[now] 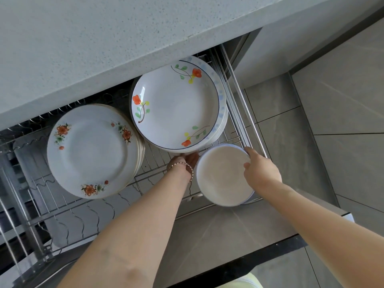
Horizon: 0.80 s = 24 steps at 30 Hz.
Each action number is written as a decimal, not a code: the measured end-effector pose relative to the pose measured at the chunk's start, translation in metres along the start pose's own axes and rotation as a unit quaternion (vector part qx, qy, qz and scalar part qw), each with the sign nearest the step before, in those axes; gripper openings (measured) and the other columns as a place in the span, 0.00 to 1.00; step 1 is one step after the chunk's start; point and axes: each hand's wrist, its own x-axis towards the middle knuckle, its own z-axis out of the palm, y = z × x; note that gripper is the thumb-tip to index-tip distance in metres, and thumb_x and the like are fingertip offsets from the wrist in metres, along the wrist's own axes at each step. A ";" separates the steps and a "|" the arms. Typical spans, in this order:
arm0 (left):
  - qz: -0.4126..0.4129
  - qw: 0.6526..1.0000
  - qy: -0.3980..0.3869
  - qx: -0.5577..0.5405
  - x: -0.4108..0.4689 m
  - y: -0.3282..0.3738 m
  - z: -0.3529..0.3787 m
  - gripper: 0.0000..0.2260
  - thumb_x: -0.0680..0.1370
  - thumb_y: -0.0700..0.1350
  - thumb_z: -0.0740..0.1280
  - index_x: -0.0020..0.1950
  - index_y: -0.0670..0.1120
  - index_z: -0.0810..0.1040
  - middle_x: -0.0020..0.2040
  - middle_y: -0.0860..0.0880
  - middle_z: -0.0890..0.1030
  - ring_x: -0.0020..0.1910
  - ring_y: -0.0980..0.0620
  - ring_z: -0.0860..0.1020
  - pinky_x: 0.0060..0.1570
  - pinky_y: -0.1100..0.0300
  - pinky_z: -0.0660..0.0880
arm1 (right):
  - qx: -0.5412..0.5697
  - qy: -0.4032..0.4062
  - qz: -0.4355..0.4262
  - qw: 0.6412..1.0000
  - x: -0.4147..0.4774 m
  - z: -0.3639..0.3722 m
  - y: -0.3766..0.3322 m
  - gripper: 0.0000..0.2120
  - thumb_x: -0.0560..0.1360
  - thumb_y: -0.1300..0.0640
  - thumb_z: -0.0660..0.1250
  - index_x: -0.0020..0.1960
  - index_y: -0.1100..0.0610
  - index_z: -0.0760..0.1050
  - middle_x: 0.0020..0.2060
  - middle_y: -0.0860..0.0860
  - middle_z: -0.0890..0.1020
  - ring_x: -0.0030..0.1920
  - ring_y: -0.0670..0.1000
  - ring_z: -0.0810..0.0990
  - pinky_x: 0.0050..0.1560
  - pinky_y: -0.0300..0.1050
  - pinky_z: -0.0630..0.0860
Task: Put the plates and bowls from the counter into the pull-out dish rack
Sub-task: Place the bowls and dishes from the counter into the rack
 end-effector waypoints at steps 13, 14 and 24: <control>0.171 0.845 -0.112 0.494 -0.024 -0.034 -0.022 0.20 0.76 0.36 0.60 0.68 0.45 0.71 0.60 0.42 0.79 0.57 0.45 0.77 0.55 0.59 0.72 | 0.186 -0.001 0.121 0.975 0.003 0.022 -0.004 0.21 0.78 0.64 0.54 0.71 0.58 0.64 0.61 0.61 0.77 0.60 0.62 0.76 0.56 0.49 0.72; 0.178 0.847 -0.115 0.487 -0.023 -0.036 -0.023 0.21 0.76 0.33 0.60 0.68 0.45 0.71 0.60 0.42 0.79 0.56 0.46 0.77 0.56 0.60 0.72 | 0.197 0.005 0.134 0.971 0.001 0.023 -0.006 0.21 0.78 0.65 0.55 0.71 0.60 0.64 0.61 0.62 0.77 0.61 0.63 0.75 0.58 0.50 0.72; 0.160 0.820 -0.135 0.533 -0.038 -0.032 -0.029 0.22 0.78 0.40 0.60 0.72 0.50 0.66 0.64 0.43 0.77 0.61 0.42 0.77 0.61 0.50 0.74 | 0.035 -0.009 0.123 0.992 -0.029 0.021 -0.025 0.30 0.75 0.63 0.62 0.73 0.65 0.52 0.68 0.63 0.64 0.69 0.62 0.65 0.67 0.52 0.66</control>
